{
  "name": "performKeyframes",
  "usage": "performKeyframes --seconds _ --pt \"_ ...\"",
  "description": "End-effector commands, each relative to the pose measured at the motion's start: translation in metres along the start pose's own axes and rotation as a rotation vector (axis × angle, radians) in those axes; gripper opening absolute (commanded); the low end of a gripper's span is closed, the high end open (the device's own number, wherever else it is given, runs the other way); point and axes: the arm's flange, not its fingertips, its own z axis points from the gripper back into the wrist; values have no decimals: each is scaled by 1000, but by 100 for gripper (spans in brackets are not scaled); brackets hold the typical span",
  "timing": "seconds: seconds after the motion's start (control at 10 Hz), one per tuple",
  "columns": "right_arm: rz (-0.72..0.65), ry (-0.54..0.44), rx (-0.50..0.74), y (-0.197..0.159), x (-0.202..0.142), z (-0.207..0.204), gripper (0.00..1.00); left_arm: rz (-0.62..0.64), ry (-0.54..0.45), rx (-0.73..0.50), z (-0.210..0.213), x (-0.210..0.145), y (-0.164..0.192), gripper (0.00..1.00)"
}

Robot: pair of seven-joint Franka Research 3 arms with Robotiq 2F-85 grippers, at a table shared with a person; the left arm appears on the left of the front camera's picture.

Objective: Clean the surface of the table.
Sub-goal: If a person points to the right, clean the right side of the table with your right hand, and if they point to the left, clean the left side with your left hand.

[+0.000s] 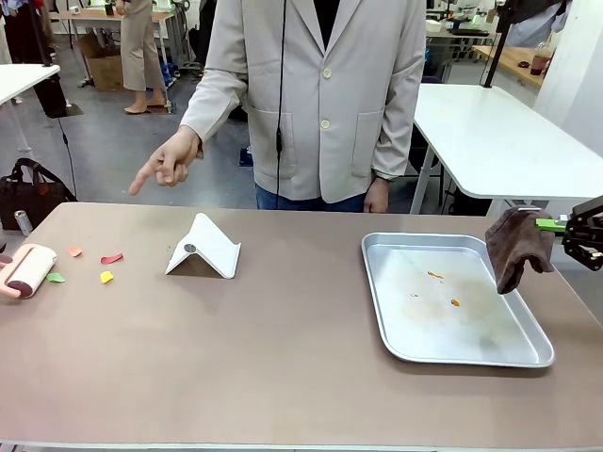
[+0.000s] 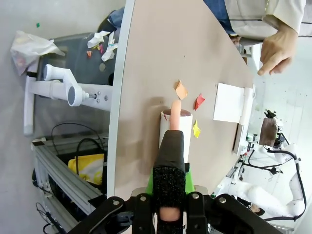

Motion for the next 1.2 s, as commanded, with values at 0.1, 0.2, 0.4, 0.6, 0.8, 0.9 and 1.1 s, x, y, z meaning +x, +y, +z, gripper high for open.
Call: performKeyframes --seconds 0.1,0.2,0.4,0.6,0.8,0.9,1.1 --pt "1 8 5 4 -2 1 0 23 -34 58 -31 -8 -4 22" --pt "1 8 5 4 -2 1 0 37 -36 73 -42 -10 -7 22" --pt "1 8 5 4 -2 1 0 47 -2 58 -61 -15 -19 22" --pt "1 8 5 4 -2 1 0 64 26 31 -76 -21 -37 22" --pt "1 8 5 4 -2 1 0 62 46 20 -93 -28 -52 22" --pt "1 8 5 4 -2 1 0 47 75 20 -104 -31 -60 22" --pt "1 8 5 4 -2 1 0 15 124 23 -125 -36 -73 22"
